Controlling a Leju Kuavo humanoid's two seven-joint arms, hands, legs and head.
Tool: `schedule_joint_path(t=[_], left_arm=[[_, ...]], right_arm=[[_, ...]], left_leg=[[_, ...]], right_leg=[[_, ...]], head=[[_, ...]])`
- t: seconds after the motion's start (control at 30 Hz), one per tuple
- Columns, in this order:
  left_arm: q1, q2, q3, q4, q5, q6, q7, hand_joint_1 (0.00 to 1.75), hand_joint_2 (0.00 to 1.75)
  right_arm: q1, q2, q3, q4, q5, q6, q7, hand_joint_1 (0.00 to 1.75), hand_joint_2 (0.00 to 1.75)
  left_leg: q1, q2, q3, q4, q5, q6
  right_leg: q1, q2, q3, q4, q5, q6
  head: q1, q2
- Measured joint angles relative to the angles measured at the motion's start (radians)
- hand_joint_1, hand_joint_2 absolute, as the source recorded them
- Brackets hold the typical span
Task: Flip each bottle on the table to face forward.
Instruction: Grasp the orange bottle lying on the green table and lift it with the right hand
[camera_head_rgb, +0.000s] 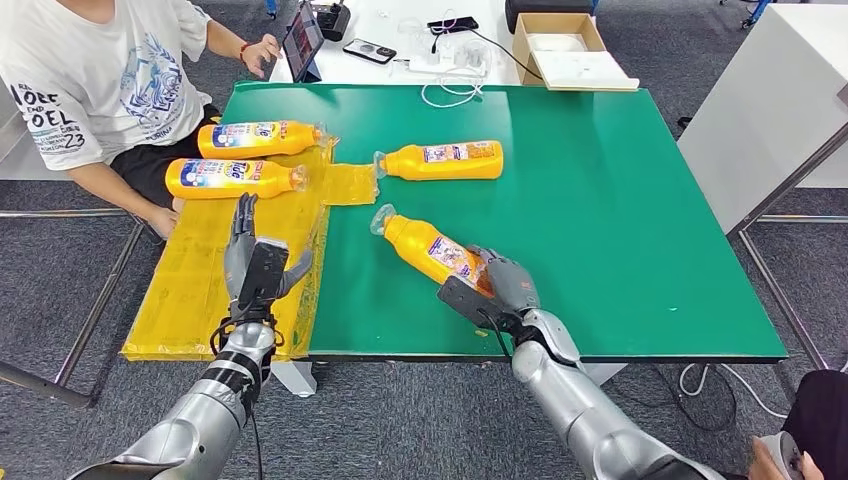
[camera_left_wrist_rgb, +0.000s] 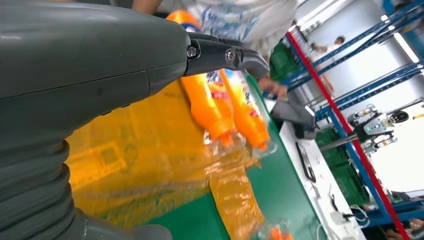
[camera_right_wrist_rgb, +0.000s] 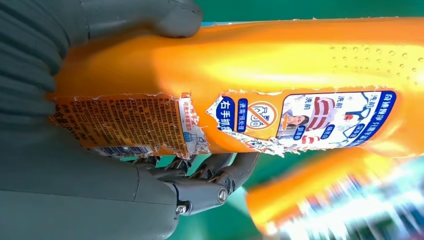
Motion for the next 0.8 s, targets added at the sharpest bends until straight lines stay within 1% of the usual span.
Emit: schedule_joint_path(t=[0.1,0.17,0.23,0.33,0.43,0.5,0.6,0.7,0.77,0.8], left_arm=[[0.012,-0.009,0.002,-0.022,0.056,-0.075,0.019,0.0,1.75],[0.018,-0.018,0.006,-0.038,0.094,-0.126,0.037,0.0,1.75],[0.022,-0.026,0.009,-0.051,0.112,-0.151,0.047,0.0,1.75],[0.023,-0.034,0.011,-0.065,0.135,-0.187,0.059,0.0,1.75],[0.024,-0.044,0.012,-0.075,0.177,-0.27,0.084,0.0,1.75],[0.026,-0.053,0.012,-0.085,0.221,-0.36,0.109,0.0,1.75],[0.037,-0.065,0.007,-0.113,0.327,-0.551,0.159,0.0,1.75],[0.06,-0.07,-0.01,-0.159,0.437,-0.743,0.193,0.0,1.75],[0.08,-0.07,-0.028,-0.195,0.485,-0.834,0.206,0.0,1.75],[0.089,-0.07,-0.037,-0.211,0.497,-0.859,0.21,0.0,1.75]], right_arm=[[0.08,0.035,-0.089,-0.158,-0.028,-0.16,-0.109,1.75,1.75],[0.124,0.059,-0.147,-0.273,-0.046,-0.246,-0.167,1.75,1.75],[0.155,0.077,-0.192,-0.365,-0.055,-0.282,-0.188,1.75,1.75],[0.19,0.093,-0.236,-0.453,-0.059,-0.303,-0.217,1.75,1.75],[0.218,0.115,-0.278,-0.522,-0.053,-0.327,-0.28,1.75,1.75],[0.236,0.128,-0.305,-0.564,-0.045,-0.33,-0.318,1.75,1.75],[0.256,0.137,-0.323,-0.605,-0.037,-0.329,-0.349,1.75,1.75],[0.267,0.137,-0.323,-0.612,-0.036,-0.316,-0.369,1.75,1.75],[0.276,0.137,-0.318,-0.612,-0.037,-0.305,-0.383,1.75,1.75],[0.28,0.137,-0.315,-0.612,-0.037,-0.302,-0.386,1.75,1.75]], left_leg=[[0.0,-0.001,-0.004,0.0,0.0,0.0],[0.0,-0.001,-0.005,0.0,0.0,0.0],[-0.001,-0.001,-0.006,0.0,0.0,0.0],[-0.001,-0.001,-0.007,0.0,0.0,0.0],[-0.001,-0.001,-0.007,0.0,0.0,0.0],[-0.001,0.0,-0.007,0.0,0.0,0.0],[-0.001,0.0,-0.007,0.0,0.0,0.0],[-0.001,0.0,-0.008,0.0,0.0,0.0],[-0.001,0.0,-0.008,0.0,0.0,0.0],[-0.001,0.0,-0.008,0.0,0.0,0.0]], right_leg=[[0.0,0.0,-0.003,0.0,0.0,0.0],[0.0,0.0,-0.005,0.0,0.0,0.0],[-0.001,0.0,-0.006,0.0,0.0,0.0],[-0.001,0.0,-0.007,0.0,0.0,0.0],[-0.001,0.0,-0.007,0.0,0.0,0.0],[-0.001,0.0,-0.007,0.0,0.0,0.0],[-0.001,0.0,-0.007,0.0,0.0,0.0],[-0.001,0.0,-0.007,0.0,0.0,0.0],[-0.001,0.0,-0.008,0.0,0.0,0.0],[-0.001,0.0,-0.008,0.0,0.0,0.0]], head=[[0.0,0.0],[0.0,0.0],[0.0,0.0],[0.0,0.0],[0.0,0.0],[0.0,0.0],[0.0,0.0],[0.0,0.0],[0.0,0.0],[0.0,0.0]])
